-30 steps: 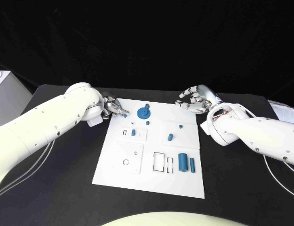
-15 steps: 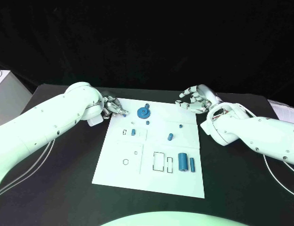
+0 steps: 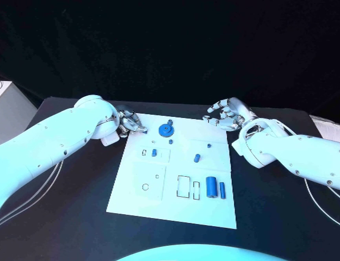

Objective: Assemble the parts on the task board

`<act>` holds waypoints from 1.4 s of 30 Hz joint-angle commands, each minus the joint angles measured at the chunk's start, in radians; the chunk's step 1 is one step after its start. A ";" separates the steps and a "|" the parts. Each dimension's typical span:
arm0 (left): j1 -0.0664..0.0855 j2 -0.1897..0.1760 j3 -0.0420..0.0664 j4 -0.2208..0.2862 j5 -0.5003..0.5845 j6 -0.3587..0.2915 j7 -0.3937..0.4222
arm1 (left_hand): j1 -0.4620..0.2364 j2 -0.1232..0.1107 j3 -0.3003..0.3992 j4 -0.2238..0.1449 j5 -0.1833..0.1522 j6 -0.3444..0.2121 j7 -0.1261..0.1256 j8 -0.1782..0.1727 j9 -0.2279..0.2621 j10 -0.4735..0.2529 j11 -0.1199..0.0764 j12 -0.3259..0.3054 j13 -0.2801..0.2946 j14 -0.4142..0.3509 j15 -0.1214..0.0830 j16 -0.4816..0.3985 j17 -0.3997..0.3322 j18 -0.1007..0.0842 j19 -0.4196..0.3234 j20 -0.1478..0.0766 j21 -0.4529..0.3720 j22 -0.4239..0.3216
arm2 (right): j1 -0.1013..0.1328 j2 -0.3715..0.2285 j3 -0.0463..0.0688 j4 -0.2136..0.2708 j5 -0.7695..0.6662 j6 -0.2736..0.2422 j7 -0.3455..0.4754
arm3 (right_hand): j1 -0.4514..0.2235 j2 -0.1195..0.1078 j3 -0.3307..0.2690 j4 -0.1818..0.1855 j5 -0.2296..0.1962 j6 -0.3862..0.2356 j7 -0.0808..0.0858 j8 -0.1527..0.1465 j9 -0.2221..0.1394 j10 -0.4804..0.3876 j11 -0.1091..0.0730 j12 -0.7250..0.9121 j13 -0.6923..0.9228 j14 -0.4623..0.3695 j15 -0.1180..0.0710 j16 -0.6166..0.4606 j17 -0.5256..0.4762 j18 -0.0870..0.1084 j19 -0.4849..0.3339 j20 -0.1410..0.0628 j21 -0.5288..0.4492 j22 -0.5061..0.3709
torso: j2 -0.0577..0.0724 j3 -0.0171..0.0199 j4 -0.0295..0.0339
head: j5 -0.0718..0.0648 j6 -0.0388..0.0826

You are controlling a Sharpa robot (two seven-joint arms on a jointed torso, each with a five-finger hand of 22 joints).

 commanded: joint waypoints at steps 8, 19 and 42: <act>0.000 -0.032 -0.003 0.051 0.107 -0.043 0.037 | -0.071 -0.056 0.274 -0.155 0.008 -0.008 -0.004 0.053 0.048 0.017 -0.003 0.012 0.013 0.054 0.001 0.013 0.131 0.008 -0.001 -0.004 0.020 0.021 | 0.000 0.001 0.000 -0.003 -0.005 0.002 0.009 | -0.011 0.000 0.008 -0.001 0.006 -0.006 -0.001 0.001 -0.001 0.004 0.001 0.003 0.053 0.087 0.005 -0.003 0.200 0.007 0.051 0.005 -0.001 0.150 | -0.002 -0.0001 0.0013 | 0.002 0.002; -0.003 -0.123 -0.024 0.201 0.165 -0.063 0.011 | -0.102 -0.072 0.321 -0.190 0.011 -0.001 -0.006 0.064 0.051 0.032 -0.006 0.024 0.027 0.060 -0.002 0.018 0.142 0.005 0.010 -0.007 0.033 0.040 | -0.001 -0.002 0.000 -0.006 -0.005 0.002 0.009 | -0.011 0.000 0.008 -0.001 0.006 -0.006 -0.001 0.001 -0.001 0.004 0.001 0.003 0.053 0.087 0.005 -0.003 0.200 0.007 0.051 0.005 -0.001 0.150 | -0.003 0.0000 0.0023 | 0.006 0.005; -0.043 -0.239 -0.081 0.430 -0.069 -0.138 -0.012 | -0.179 -0.102 0.416 -0.239 0.012 0.027 -0.020 0.086 0.052 0.069 -0.019 0.031 0.040 0.076 -0.014 0.033 0.176 -0.002 0.038 -0.017 0.058 0.080 | -0.004 -0.001 -0.001 -0.023 0.065 -0.086 0.114 | -0.002 -0.023 0.091 -0.003 0.033 0.006 -0.008 0.012 -0.001 -0.242 -0.012 -0.312 -0.279 0.002 -0.008 -0.202 -0.054 0.085 -0.096 -0.003 -0.402 -0.135 | -0.013 -0.0016 0.0089 | 0.018 -0.005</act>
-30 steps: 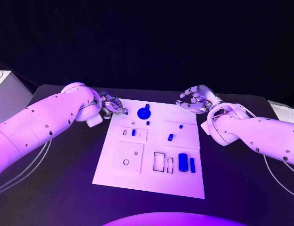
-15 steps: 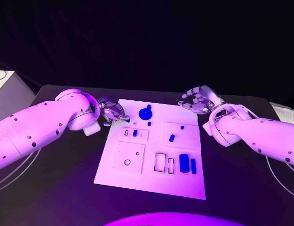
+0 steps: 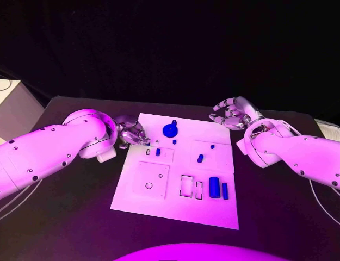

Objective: Assemble the parts on the task board

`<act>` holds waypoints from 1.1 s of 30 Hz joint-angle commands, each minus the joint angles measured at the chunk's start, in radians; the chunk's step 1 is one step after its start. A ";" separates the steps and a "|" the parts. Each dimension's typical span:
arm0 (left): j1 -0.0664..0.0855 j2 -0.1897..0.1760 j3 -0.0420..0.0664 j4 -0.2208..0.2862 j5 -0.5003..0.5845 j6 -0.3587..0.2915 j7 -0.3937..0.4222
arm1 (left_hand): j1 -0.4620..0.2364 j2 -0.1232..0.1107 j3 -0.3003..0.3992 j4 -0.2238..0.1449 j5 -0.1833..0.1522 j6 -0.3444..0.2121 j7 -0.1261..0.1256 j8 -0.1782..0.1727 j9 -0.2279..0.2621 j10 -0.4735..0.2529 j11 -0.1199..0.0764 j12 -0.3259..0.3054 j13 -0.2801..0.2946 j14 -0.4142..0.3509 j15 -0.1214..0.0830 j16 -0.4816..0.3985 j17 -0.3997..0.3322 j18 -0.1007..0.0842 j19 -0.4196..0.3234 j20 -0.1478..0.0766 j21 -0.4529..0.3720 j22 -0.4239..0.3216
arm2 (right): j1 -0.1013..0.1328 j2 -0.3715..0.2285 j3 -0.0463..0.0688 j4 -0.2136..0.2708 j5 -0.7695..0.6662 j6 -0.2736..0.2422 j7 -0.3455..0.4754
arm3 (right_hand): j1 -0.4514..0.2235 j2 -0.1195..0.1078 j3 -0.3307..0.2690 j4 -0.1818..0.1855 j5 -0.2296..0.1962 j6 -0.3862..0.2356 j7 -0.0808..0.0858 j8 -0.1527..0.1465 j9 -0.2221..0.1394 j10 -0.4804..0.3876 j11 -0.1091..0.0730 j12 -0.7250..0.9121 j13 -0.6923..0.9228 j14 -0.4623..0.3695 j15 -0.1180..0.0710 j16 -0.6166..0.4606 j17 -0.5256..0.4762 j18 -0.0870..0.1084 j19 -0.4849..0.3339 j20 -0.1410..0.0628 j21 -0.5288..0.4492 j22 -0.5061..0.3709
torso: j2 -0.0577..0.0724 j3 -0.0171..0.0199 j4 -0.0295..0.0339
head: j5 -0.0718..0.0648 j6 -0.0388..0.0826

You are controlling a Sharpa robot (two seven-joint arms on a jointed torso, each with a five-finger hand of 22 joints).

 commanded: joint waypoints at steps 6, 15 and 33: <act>-0.012 0.000 -0.007 0.015 -0.083 -0.016 -0.008 | -0.010 -0.001 0.193 -0.184 0.003 0.016 -0.005 0.005 0.000 0.009 -0.002 0.004 -0.001 0.077 -0.007 0.004 0.178 -0.003 0.008 -0.002 0.007 0.003 | -0.001 0.004 -0.001 -0.013 0.177 -0.092 0.183 | -0.009 -0.045 0.131 -0.002 0.034 -0.021 0.019 0.013 0.000 -0.254 0.016 -0.417 -0.420 -0.231 0.015 -0.553 -0.488 0.091 -0.233 0.019 -0.686 -0.475 | 0.002 -0.0005 -0.0011 | 0.001 -0.004; -0.020 0.009 -0.016 0.013 -0.119 -0.016 -0.010 | -0.012 0.000 0.196 -0.186 0.002 0.017 -0.006 0.005 0.000 0.010 -0.002 0.004 -0.002 0.077 -0.008 0.005 0.179 -0.003 0.009 -0.002 0.008 0.005 | -0.001 0.011 -0.002 -0.030 0.347 -0.090 0.271 | -0.036 -0.064 0.191 -0.017 0.031 -0.058 0.078 0.015 -0.015 -0.248 0.092 -0.846 -0.880 -0.414 0.108 -1.099 -0.750 0.091 -0.361 0.113 -1.063 -0.842 | 0.002 0.0011 -0.0019 | 0.002 -0.008; -0.022 0.023 -0.031 0.010 -0.161 -0.013 -0.002 | -0.017 0.001 0.201 -0.188 -0.001 0.019 -0.006 0.006 0.000 0.009 -0.002 0.001 -0.007 0.077 -0.008 0.004 0.177 -0.003 0.008 -0.003 0.007 0.002 | -0.001 0.008 -0.002 -0.032 0.440 -0.089 0.313 | -0.028 -0.050 0.186 -0.034 0.036 -0.066 0.100 -0.035 -0.044 -0.239 0.117 -0.924 -1.013 -0.461 0.142 -1.235 -0.881 0.093 -0.428 0.152 -1.089 -0.991 | 0.002 0.0020 -0.0006 | 0.003 -0.020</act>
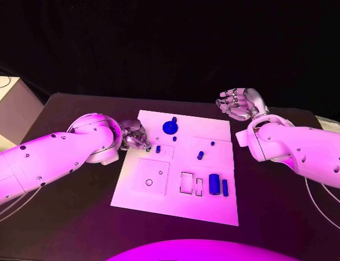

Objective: Assemble the parts on the task board

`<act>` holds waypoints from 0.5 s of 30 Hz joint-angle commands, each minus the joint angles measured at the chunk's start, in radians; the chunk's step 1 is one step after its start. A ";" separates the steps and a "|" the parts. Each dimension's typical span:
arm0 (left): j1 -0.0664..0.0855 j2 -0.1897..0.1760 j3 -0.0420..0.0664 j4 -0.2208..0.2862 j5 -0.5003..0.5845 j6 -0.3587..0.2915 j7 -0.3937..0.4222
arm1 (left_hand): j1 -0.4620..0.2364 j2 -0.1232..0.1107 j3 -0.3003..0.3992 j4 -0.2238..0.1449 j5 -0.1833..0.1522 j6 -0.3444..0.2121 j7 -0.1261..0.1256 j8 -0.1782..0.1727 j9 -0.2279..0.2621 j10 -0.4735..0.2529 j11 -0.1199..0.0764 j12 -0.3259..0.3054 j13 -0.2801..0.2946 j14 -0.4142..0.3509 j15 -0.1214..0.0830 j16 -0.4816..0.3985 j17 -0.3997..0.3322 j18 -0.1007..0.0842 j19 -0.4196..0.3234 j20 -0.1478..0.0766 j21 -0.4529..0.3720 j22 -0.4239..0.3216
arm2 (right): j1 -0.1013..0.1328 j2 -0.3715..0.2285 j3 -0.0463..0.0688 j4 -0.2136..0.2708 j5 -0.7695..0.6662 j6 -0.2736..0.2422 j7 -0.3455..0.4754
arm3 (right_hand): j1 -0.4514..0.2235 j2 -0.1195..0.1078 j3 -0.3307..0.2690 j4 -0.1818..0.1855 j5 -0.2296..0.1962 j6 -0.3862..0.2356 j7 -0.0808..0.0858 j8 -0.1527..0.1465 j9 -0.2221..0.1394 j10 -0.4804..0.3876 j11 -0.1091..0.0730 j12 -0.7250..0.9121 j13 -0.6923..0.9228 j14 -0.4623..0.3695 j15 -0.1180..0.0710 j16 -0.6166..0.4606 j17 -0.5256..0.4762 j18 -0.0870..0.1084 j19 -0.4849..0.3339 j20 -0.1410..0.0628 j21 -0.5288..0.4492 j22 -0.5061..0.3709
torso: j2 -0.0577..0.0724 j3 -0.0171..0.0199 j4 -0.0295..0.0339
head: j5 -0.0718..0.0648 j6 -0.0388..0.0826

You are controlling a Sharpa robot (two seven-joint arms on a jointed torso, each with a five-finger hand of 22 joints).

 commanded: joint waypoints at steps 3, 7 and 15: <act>0.000 0.004 -0.003 -0.002 -0.029 0.001 0.010 | 0.001 0.011 0.177 -0.168 0.001 0.012 -0.006 0.007 0.000 0.003 0.000 0.000 -0.003 0.073 -0.004 0.004 0.177 -0.003 0.004 0.001 0.004 -0.002 | 0.000 -0.002 0.000 0.003 0.034 -0.005 0.037 | -0.002 0.009 0.001 -0.009 0.007 -0.004 0.057 -0.007 -0.003 0.002 0.006 -0.007 -0.008 0.003 0.007 -0.010 -0.008 0.013 -0.005 0.004 -0.003 -0.009 | 0.000 -0.0001 0.0008 | 0.001 -0.004; 0.000 0.005 -0.006 -0.003 -0.039 0.008 0.013 | 0.000 0.011 0.177 -0.168 0.001 0.012 -0.006 0.007 0.000 0.003 0.000 -0.001 -0.004 0.073 -0.004 0.004 0.177 -0.003 0.004 0.001 0.004 -0.002 | 0.000 -0.003 0.000 0.004 0.039 -0.004 0.039 | -0.002 0.010 0.001 -0.009 0.008 -0.003 0.057 -0.008 -0.003 0.002 0.007 -0.010 -0.013 0.003 0.008 -0.015 -0.014 0.013 -0.007 0.005 -0.003 -0.015 | 0.000 -0.0012 0.0005 | 0.001 -0.007; -0.001 0.000 -0.007 -0.002 -0.042 0.026 0.015 | 0.000 0.011 0.178 -0.169 0.000 0.012 -0.006 0.007 0.000 0.002 0.000 -0.003 -0.007 0.073 -0.004 0.004 0.177 -0.003 0.004 0.001 0.004 -0.003 | 0.000 -0.005 0.000 0.004 0.043 0.000 0.038 | -0.002 0.010 0.001 -0.010 0.009 -0.003 0.057 -0.008 -0.004 0.002 0.007 -0.010 -0.014 0.003 0.008 -0.016 -0.015 0.013 -0.007 0.005 -0.003 -0.017 | -0.001 -0.0015 0.0011 | 0.001 -0.012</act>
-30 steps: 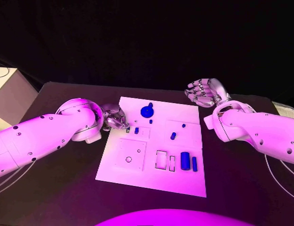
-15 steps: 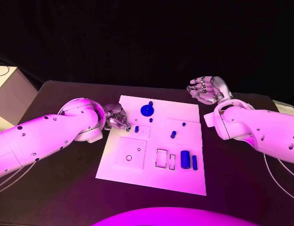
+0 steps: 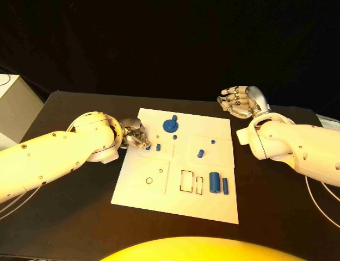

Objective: Assemble the parts on the task board

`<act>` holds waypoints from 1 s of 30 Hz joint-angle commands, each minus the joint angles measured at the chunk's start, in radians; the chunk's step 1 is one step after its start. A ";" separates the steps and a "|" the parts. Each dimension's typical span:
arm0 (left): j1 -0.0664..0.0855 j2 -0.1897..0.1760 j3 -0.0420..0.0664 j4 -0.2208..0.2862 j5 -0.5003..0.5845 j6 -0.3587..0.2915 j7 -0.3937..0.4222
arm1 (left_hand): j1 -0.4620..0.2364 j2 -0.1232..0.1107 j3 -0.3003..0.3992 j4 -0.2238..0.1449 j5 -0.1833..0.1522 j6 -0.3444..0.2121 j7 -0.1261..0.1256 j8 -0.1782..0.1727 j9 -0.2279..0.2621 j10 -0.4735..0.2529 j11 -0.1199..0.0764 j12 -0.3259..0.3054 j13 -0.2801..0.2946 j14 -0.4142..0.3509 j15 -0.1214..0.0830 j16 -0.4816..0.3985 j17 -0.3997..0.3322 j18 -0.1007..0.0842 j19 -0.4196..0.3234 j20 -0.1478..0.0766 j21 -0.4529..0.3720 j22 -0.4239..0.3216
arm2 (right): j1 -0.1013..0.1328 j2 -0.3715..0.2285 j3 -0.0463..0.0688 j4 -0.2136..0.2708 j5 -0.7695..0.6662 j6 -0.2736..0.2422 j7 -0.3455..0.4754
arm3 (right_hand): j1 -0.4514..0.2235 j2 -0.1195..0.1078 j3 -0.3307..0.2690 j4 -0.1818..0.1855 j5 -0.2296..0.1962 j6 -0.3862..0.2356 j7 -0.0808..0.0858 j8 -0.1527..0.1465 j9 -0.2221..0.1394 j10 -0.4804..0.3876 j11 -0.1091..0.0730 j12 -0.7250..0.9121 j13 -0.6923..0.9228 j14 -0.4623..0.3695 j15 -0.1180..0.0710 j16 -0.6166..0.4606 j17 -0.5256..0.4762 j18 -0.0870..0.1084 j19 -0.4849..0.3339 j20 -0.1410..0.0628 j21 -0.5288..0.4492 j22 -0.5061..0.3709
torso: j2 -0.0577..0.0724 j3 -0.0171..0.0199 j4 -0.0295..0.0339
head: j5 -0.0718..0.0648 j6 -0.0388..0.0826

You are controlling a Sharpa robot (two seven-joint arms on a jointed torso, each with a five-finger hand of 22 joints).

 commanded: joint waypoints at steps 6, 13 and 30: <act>0.000 -0.002 0.000 0.002 -0.013 0.024 0.011 | -0.001 0.011 0.170 -0.166 0.000 0.012 -0.006 0.003 0.001 0.002 -0.001 -0.002 -0.002 0.073 -0.004 0.004 0.178 -0.002 0.003 0.001 0.004 -0.001 | 0.000 0.000 0.000 0.002 0.007 0.004 0.019 | -0.002 0.010 0.001 -0.004 0.005 -0.003 0.057 -0.003 -0.001 0.002 0.007 -0.006 -0.001 0.000 0.006 -0.004 -0.001 0.013 -0.003 0.002 -0.003 -0.001 | 0.000 0.0000 0.0001 | 0.002 -0.001; -0.001 -0.003 0.000 0.001 -0.013 0.027 0.011 | -0.001 0.011 0.171 -0.167 -0.001 0.012 -0.006 0.003 0.001 0.002 -0.001 -0.003 -0.003 0.074 -0.004 0.004 0.178 -0.003 0.004 0.001 0.004 0.000 | 0.000 0.001 0.000 0.001 0.007 0.006 0.018 | -0.003 0.011 0.001 -0.004 0.005 -0.002 0.057 -0.004 -0.002 0.003 0.007 -0.007 -0.003 0.001 0.006 -0.006 -0.003 0.013 -0.004 0.002 -0.003 -0.004 | 0.000 -0.0001 -0.0001 | 0.002 -0.003; -0.005 0.001 0.000 -0.005 -0.014 0.027 0.012 | -0.001 0.010 0.172 -0.168 -0.002 0.012 -0.006 0.003 0.001 0.001 -0.001 -0.004 -0.004 0.073 -0.004 0.004 0.178 -0.002 0.002 0.001 0.003 -0.002 | -0.001 0.000 0.000 0.003 0.005 0.025 0.013 | -0.005 0.011 0.000 -0.004 0.006 -0.001 0.057 -0.005 -0.002 0.004 0.007 -0.008 -0.007 0.001 0.006 -0.008 -0.007 0.013 -0.004 0.002 -0.003 -0.008 | 0.000 0.0002 -0.0001 | 0.000 -0.006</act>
